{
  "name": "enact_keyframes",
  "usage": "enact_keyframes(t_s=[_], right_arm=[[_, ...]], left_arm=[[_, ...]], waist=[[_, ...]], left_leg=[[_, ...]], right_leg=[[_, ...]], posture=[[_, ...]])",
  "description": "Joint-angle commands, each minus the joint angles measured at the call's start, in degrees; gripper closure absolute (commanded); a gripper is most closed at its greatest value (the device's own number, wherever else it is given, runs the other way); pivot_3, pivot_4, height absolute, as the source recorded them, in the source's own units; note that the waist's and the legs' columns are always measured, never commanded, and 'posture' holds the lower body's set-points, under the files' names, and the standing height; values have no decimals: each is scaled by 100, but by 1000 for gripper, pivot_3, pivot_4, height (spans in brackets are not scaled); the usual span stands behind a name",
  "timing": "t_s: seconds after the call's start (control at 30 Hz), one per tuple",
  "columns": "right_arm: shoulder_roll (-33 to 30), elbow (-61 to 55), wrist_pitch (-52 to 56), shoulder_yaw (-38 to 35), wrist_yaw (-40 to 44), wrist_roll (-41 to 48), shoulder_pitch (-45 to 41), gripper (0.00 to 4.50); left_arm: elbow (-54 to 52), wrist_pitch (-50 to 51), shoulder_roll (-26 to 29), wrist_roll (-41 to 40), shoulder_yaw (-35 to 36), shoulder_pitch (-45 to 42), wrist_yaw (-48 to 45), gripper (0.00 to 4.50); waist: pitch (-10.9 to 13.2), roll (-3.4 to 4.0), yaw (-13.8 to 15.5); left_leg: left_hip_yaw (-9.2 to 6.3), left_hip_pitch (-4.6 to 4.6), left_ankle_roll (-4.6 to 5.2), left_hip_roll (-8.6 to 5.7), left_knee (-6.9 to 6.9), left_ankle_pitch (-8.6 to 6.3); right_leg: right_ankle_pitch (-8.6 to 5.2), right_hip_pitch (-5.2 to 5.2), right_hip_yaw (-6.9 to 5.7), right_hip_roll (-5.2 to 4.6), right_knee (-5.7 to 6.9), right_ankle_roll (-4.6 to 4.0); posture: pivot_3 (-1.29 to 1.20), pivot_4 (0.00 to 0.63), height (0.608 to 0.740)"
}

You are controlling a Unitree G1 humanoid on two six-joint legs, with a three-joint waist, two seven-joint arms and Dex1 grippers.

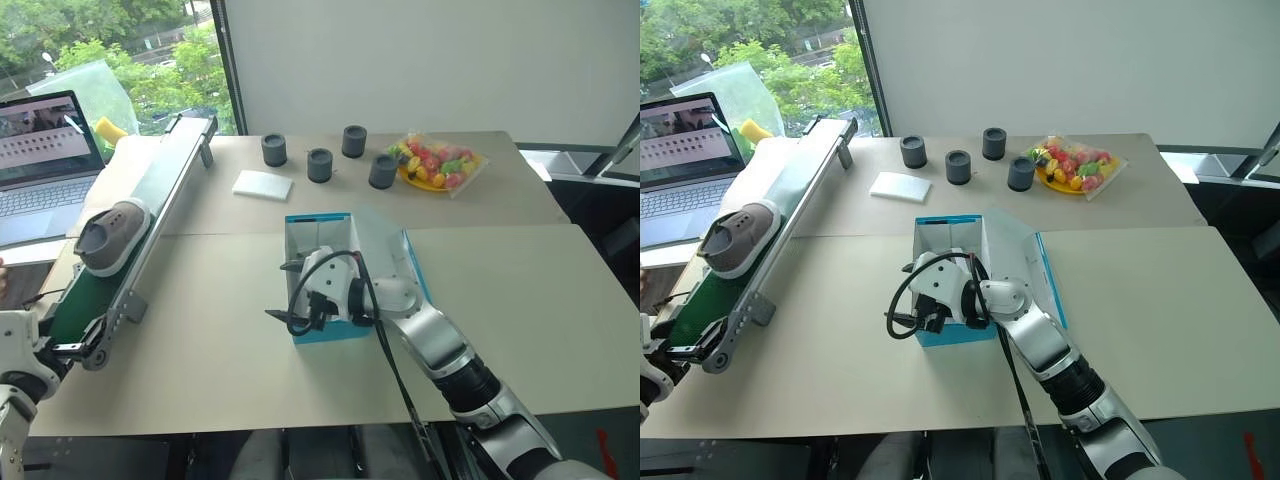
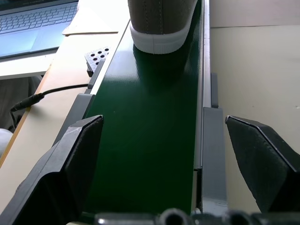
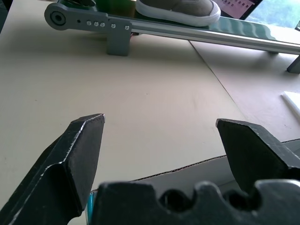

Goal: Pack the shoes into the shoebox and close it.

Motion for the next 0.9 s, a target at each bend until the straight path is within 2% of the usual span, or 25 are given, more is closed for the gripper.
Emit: enact_keyframes(t_s=[0.03,0.43,0.63,0.7,0.73,0.77,0.83,0.9], right_arm=[[51,-174,-37,-132,-68,16,-27,0],[18,-362,130,-192,-218,27,58,0],[3,-430,217,-234,-261,57,49,0],[24,-431,262,-275,-279,92,16,0],[32,-421,276,-293,-284,103,-3,0],[37,-408,285,-305,-286,107,-20,0],[43,-394,288,-316,-280,103,-33,0],[52,-363,276,-333,-275,99,-51,0]], left_arm=[[204,-192,185,14,157,-49,-91,24],[1262,-580,289,190,-132,-475,-239,24],[1249,-677,194,138,-291,-551,-355,24],[1080,-599,186,67,-272,-564,-313,546],[990,-551,185,36,-263,-583,-279,645],[904,-510,185,24,-267,-596,-239,1095],[812,-496,182,35,-287,-611,-177,1579],[562,-469,117,76,-287,-694,74,1579]], waist=[[0,0,-1],[-1,0,3],[-1,-1,19],[-1,-1,35],[-1,-1,46],[-1,-1,57],[-1,-1,76],[-1,-1,82]], left_leg=[[0,0,0,0,0,0],[-1,2,0,-1,0,0],[-2,5,0,-1,0,0],[-2,4,0,-2,0,0],[-2,4,0,-2,0,0],[-3,4,0,-2,0,0],[-6,5,0,-1,1,0],[-6,5,0,-2,1,0]], right_leg=[[0,0,0,0,0,0],[0,0,0,-1,2,0],[0,2,0,-2,4,0],[0,2,0,-5,4,0],[0,2,0,-5,4,0],[0,2,0,-5,4,0],[1,2,-1,-4,6,-1],[1,3,-1,-4,6,-1]], posture=[[0,150,740],[0,150,740],[0,150,740],[0,150,740],[0,150,740],[0,150,740],[0,150,740],[0,150,740]])
